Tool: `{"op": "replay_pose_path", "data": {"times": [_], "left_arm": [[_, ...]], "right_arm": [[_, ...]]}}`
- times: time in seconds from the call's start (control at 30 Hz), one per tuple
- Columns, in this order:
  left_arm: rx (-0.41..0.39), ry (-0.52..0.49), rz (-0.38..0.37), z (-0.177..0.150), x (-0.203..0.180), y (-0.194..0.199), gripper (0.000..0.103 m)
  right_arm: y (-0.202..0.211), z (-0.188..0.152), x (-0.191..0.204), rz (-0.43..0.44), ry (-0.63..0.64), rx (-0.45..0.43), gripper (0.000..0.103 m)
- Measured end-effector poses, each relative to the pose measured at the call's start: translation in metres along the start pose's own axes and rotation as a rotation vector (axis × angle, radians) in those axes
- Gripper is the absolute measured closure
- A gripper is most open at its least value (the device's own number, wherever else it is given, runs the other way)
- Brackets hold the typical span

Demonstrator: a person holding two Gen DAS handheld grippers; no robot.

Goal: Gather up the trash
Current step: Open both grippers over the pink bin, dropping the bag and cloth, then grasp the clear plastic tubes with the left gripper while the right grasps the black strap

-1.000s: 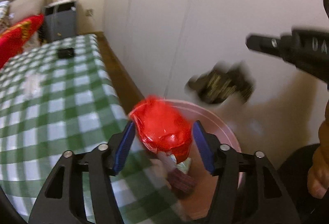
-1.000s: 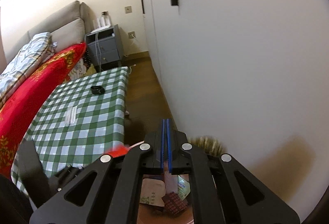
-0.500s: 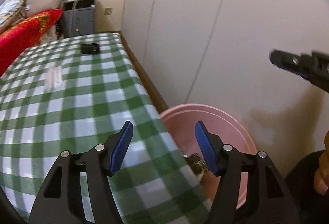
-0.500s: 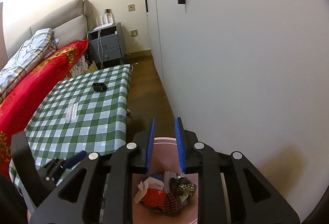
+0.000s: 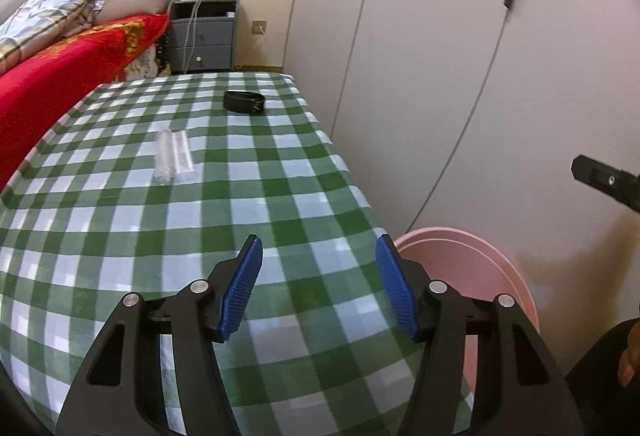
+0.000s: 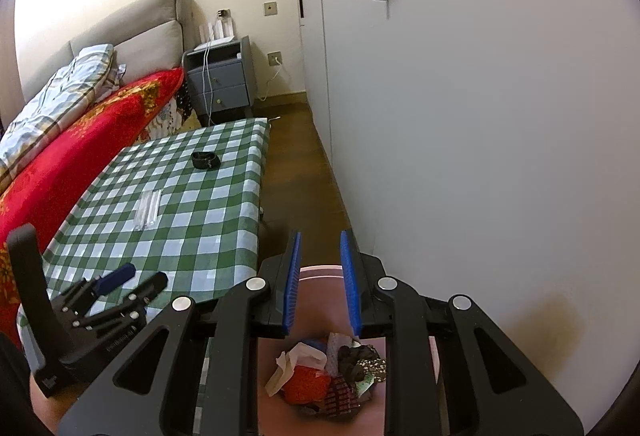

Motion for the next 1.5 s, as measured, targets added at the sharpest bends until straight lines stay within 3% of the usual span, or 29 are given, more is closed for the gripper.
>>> {"op": "replay_pose_path", "data": {"times": [0.43, 0.53, 0.87, 1.5], "left_arm": [[-0.022, 0.075, 0.083, 0.019, 0.046, -0.006, 0.046], [-0.017, 0.091, 0.106, 0.021, 0.056, -0.010, 0.053], [-0.012, 0.152, 0.169, 0.037, 0.093, -0.028, 0.054], [0.108, 0.209, 0.193, 0.060, 0.135, -0.095, 0.054]], "right_arm": [[-0.041, 0.019, 0.044, 0.129, 0.063, -0.002, 0.082], [-0.054, 0.027, 0.057, 0.167, 0.077, -0.005, 0.082], [-0.102, 0.049, 0.105, 0.284, 0.133, -0.020, 0.083], [-0.203, 0.063, 0.141, 0.353, 0.145, 0.036, 0.082]]}}
Point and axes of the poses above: each gripper's, at about its wrist camera, not at the fingertips, and y roughly against the way its jaws point, x to its left, z to its top, the point moved 9 cm from there along -y, roughly the way its jaws point, and after that the axes turned 7 degrees about z, right-handed, at the moved point
